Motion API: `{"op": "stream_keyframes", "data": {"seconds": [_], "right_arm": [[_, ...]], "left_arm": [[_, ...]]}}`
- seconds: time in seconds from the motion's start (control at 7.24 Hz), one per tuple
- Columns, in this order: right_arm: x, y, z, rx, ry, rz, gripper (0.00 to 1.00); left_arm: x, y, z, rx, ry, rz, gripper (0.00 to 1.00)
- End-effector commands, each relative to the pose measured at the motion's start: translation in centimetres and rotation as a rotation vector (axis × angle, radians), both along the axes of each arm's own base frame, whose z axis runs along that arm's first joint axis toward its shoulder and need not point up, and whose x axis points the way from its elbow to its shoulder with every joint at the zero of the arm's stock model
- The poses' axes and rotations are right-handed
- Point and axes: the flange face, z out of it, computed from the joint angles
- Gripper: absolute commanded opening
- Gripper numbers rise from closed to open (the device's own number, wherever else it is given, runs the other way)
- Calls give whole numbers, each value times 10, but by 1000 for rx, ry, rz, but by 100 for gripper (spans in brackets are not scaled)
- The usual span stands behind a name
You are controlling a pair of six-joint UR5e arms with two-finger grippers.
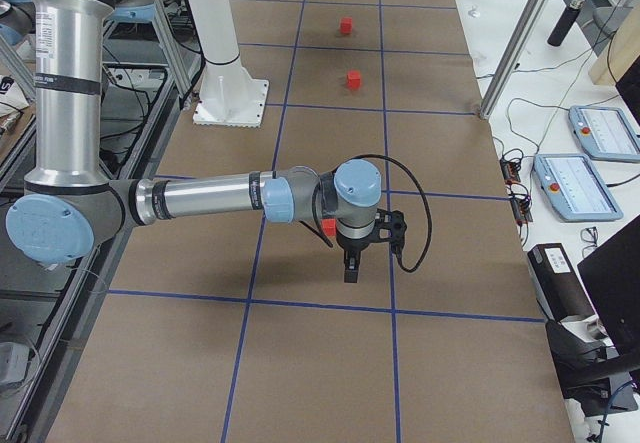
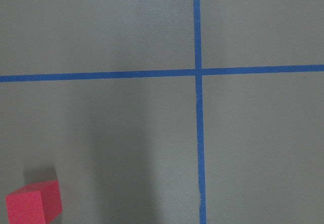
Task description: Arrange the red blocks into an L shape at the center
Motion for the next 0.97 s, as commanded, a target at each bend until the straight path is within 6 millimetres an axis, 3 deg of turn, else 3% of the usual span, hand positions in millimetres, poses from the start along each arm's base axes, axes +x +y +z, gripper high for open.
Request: {"op": "stream_keyframes", "data": {"seconds": [0.0,0.28,0.55,0.83], "right_arm": [[-1,-1,0,1,0,-2,99],[-1,-1,1,-1,0,-1,99],[-1,-1,0,0,0,-1,99],[-1,-1,1,-1,0,-1,99]], "left_arm": [[87,11,-65,-200,88,-73,100],[164,33,-120,-329,138,-200,100],[277,81,-135,-335,73,-298,100],[374,134,-160,-354,71,-308,100]]}}
